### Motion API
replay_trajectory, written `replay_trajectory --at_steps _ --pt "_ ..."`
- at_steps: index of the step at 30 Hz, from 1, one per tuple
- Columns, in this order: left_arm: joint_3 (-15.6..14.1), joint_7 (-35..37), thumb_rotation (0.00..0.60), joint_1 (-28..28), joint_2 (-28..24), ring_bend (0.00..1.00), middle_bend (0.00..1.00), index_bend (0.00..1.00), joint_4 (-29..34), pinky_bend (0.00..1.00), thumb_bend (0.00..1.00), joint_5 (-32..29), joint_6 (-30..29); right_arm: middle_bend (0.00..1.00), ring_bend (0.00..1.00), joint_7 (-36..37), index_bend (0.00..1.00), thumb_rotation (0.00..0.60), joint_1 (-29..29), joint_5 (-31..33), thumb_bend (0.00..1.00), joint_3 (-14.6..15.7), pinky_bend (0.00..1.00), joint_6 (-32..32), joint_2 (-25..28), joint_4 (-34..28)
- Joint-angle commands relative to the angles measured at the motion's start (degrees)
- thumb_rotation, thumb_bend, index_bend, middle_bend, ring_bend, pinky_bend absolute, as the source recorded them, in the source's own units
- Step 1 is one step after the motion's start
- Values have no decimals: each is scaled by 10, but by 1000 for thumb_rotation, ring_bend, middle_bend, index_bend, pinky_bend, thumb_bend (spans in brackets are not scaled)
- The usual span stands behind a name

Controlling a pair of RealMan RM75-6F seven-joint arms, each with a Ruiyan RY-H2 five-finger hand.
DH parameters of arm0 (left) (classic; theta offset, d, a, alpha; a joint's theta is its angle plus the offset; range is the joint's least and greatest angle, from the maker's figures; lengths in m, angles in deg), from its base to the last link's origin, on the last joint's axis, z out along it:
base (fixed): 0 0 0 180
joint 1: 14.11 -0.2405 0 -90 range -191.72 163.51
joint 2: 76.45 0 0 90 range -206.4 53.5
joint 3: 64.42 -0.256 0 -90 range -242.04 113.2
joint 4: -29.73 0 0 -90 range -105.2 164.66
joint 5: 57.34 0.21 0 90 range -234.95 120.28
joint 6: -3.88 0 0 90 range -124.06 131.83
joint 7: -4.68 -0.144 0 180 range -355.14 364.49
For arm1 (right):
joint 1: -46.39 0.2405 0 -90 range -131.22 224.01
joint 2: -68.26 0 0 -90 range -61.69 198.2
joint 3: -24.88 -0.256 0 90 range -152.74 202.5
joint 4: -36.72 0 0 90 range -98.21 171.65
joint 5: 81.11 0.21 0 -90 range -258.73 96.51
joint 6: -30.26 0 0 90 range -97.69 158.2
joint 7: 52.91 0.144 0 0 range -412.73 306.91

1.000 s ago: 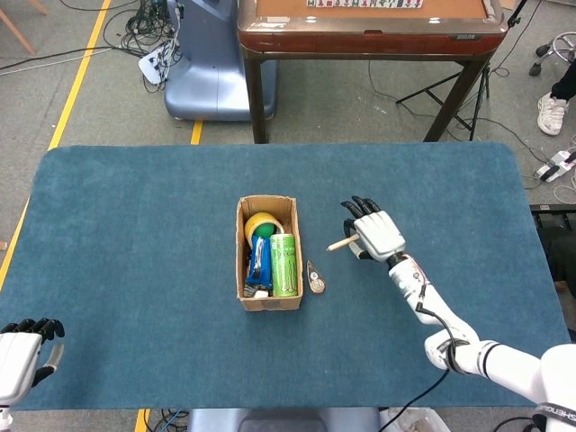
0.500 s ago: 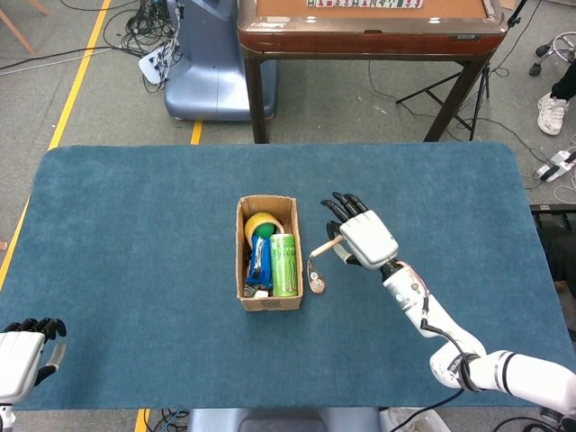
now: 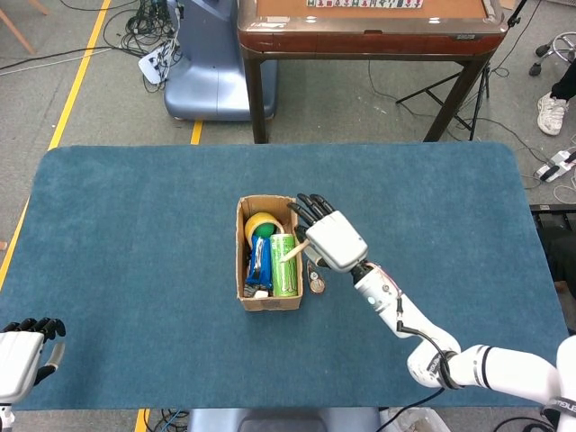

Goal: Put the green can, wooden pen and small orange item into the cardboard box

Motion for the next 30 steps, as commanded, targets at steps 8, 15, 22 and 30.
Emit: replay_trajectory --at_steps 8,15,22,30 --pt "0 6 600 -2 -3 462 545 501 -1 517 372 1 -5 137 24 -31 558 600 39 26 364 -14 124 -14 -47 29" --pt "0 9 600 -3 -4 462 545 501 -1 517 372 3 -9 137 24 -28 473 600 51 32 8 -15 124 -10 -73 56" --pt "0 10 600 -4 -5 462 545 501 -1 517 372 4 -9 142 26 -5 379 600 45 6 0 -3 130 0 -54 43" --pt "1 6 600 -1 -3 462 545 500 -1 517 372 0 -4 222 155 -17 379 600 17 -35 0 14 402 38 19 -28"
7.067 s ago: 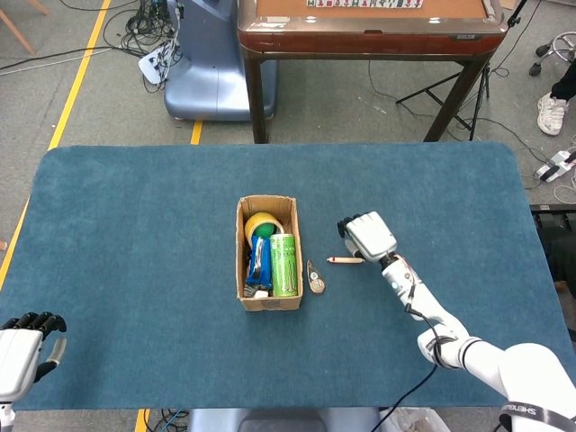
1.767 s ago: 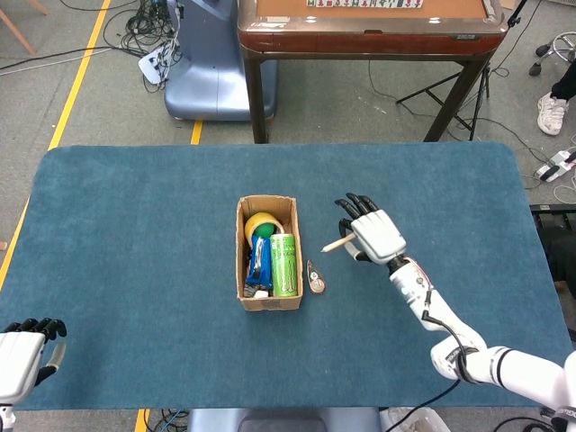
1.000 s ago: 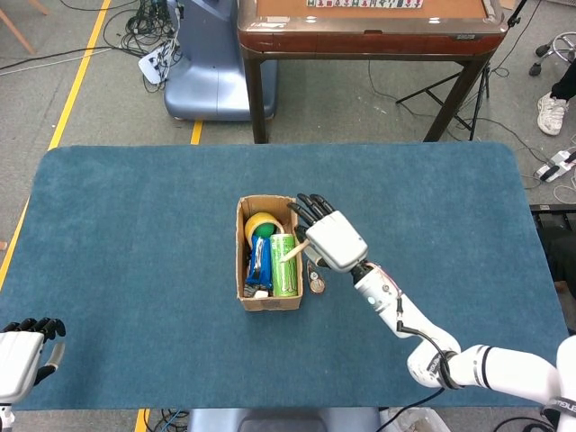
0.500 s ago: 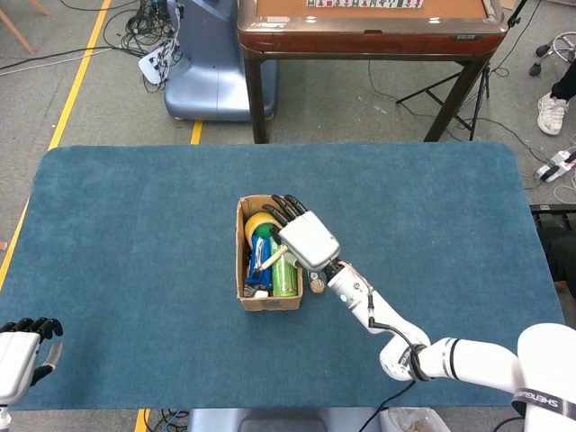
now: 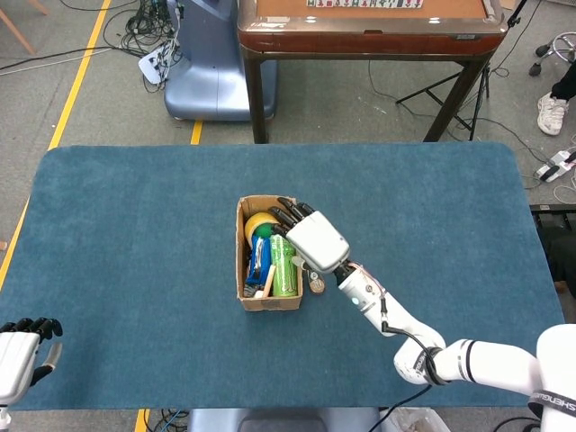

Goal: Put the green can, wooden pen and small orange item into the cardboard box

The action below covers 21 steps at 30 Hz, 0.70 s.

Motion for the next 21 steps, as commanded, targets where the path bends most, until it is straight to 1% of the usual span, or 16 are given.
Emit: replay_trajectory --at_steps 1,5,9,13,15,17,20,21 --pt "0 -3 600 1 2 462 545 500 0 517 372 -1 2 234 171 -7 379 600 -18 -23 0 10 417 23 35 -37" --pt "0 -7 600 3 4 462 545 501 0 517 372 -5 8 330 271 -18 379 600 -35 -40 18 24 489 37 73 -68" --pt "0 -10 600 4 6 462 545 500 -1 517 372 -6 11 419 396 -47 385 600 -47 -41 137 40 607 30 107 -80" --pt "1 -12 600 6 8 462 545 501 -2 517 372 -9 15 555 561 -72 399 600 -48 -30 244 51 707 6 133 -81" --pt "1 -13 600 7 9 462 545 501 -3 517 372 -11 16 628 639 -78 406 600 -47 -25 326 54 752 -3 139 -80" --pt "2 -15 600 8 10 462 545 501 -3 517 372 -15 18 689 703 -92 412 600 -42 -14 422 62 791 -27 143 -70" --pt "2 -15 600 8 10 462 545 500 -3 517 372 -16 18 806 830 -104 428 600 -34 -1 610 69 887 -53 139 -57" --pt "2 -15 600 8 10 462 545 500 -3 517 373 -16 18 832 858 -106 431 600 -31 3 662 71 912 -63 138 -53"
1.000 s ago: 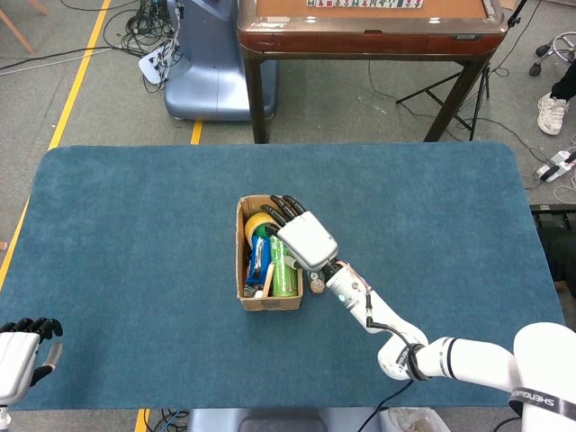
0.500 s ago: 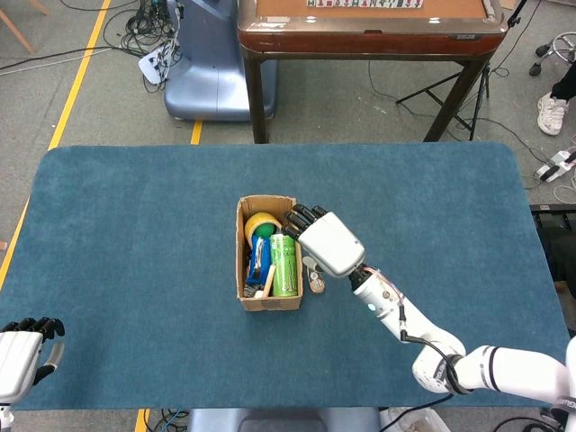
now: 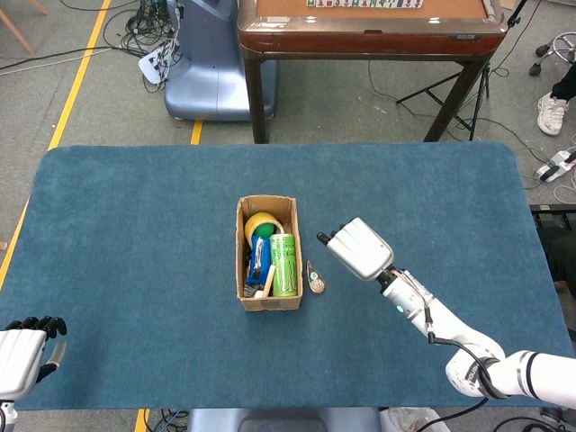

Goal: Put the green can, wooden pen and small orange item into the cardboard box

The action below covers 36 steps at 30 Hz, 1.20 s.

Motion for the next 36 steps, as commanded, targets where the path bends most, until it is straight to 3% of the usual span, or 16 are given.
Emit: replay_trajectory --at_steps 1,8,11,18,26,36 --pt "0 3 600 0 -1 462 545 500 1 517 372 0 0 849 878 -13 432 600 12 17 699 10 928 -33 -2 17" --pt "0 13 600 0 -5 462 545 500 1 517 372 1 -3 937 976 -32 433 600 45 62 941 24 994 -112 -15 50" --pt "0 17 600 0 -5 462 545 500 0 517 372 1 -4 945 982 -44 433 600 54 70 988 30 999 -125 -30 71" --pt "0 15 600 -1 -6 462 545 500 3 517 372 -7 -1 952 987 -63 431 600 71 83 1000 40 1000 -143 -55 105" --pt "-14 -18 600 -9 -18 475 547 500 39 545 372 -23 9 952 987 -56 357 600 86 84 1000 49 1000 -164 -62 125" --pt "-34 -58 600 -23 -24 485 553 501 72 564 372 -11 5 943 987 23 339 600 80 -6 964 67 1000 -137 -78 163"
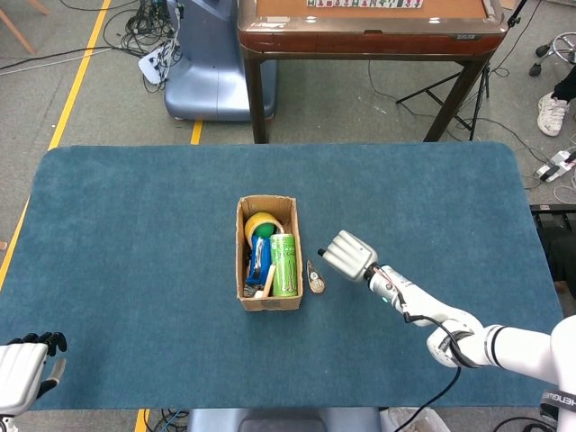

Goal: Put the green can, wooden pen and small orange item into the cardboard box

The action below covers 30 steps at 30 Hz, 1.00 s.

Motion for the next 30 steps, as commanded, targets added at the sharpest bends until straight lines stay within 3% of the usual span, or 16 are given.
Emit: replay_trajectory --at_steps 1,7,16,30 --pt "-2 -6 600 -2 2 485 553 501 2 564 372 3 -2 941 986 54 340 600 -6 -54 953 9 1000 24 -8 22" --pt "5 -17 600 -2 5 473 553 500 -1 564 372 -12 -2 932 983 146 338 600 -12 -137 899 34 1000 59 -21 72" --pt "49 -34 600 12 13 451 549 487 -9 563 372 -102 5 927 982 244 309 600 -19 -218 869 62 1000 119 -51 160" --pt "51 -32 600 19 13 450 544 488 -11 563 373 -124 10 927 982 338 227 600 -25 -292 863 99 1000 185 -100 262"
